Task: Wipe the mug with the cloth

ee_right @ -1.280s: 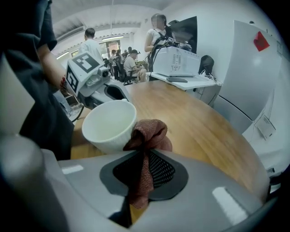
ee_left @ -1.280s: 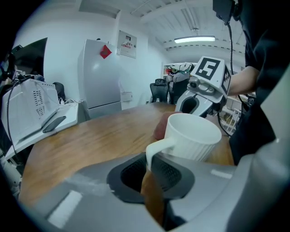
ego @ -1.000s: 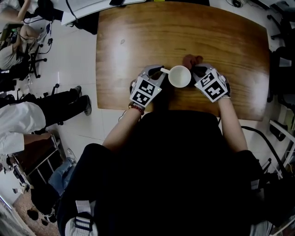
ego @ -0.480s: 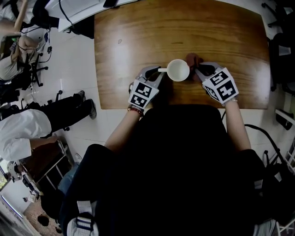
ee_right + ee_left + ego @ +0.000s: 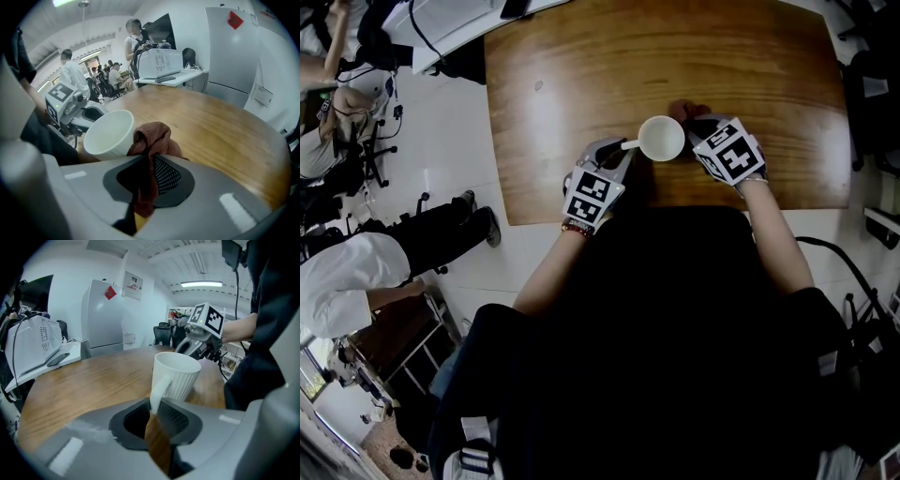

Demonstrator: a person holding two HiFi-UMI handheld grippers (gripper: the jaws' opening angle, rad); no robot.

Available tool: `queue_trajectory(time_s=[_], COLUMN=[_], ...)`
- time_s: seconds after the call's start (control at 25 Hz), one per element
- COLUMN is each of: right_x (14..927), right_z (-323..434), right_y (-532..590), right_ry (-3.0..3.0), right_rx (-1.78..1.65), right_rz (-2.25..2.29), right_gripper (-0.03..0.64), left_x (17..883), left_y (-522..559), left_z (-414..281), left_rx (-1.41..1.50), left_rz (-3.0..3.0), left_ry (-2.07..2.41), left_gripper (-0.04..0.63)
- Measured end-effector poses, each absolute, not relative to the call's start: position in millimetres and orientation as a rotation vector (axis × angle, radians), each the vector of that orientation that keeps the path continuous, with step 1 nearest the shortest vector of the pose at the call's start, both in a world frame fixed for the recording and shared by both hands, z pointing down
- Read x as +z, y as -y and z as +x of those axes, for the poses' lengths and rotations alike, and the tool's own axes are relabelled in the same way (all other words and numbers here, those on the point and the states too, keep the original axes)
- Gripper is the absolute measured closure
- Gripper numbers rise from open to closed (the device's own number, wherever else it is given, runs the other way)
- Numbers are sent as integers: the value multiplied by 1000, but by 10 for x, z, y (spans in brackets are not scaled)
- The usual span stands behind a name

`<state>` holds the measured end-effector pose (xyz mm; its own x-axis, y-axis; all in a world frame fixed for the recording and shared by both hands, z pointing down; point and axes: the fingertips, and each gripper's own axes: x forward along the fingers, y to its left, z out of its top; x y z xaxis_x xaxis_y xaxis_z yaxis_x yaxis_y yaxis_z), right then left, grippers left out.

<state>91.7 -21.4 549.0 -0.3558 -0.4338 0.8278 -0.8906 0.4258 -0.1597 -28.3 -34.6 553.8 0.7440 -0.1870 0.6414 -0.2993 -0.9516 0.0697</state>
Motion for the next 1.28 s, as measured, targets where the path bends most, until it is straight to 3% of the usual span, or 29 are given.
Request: queue_trajectory(time_s=[0.72,1.28], right_x=[5061,5455], right_z=[886,1053], right_y=[-55,91], right_ry=[2059,1954], right_rx=[1023,1037], right_rz=[1346,1416], right_gripper=[575,577], left_x=[5561,5639], left_y=[-64,-305], left_z=[-243,235], left_rx=[1071,1118], left_rz=[2836,2901], left_ry=[110,-150], left_gripper=[520,535])
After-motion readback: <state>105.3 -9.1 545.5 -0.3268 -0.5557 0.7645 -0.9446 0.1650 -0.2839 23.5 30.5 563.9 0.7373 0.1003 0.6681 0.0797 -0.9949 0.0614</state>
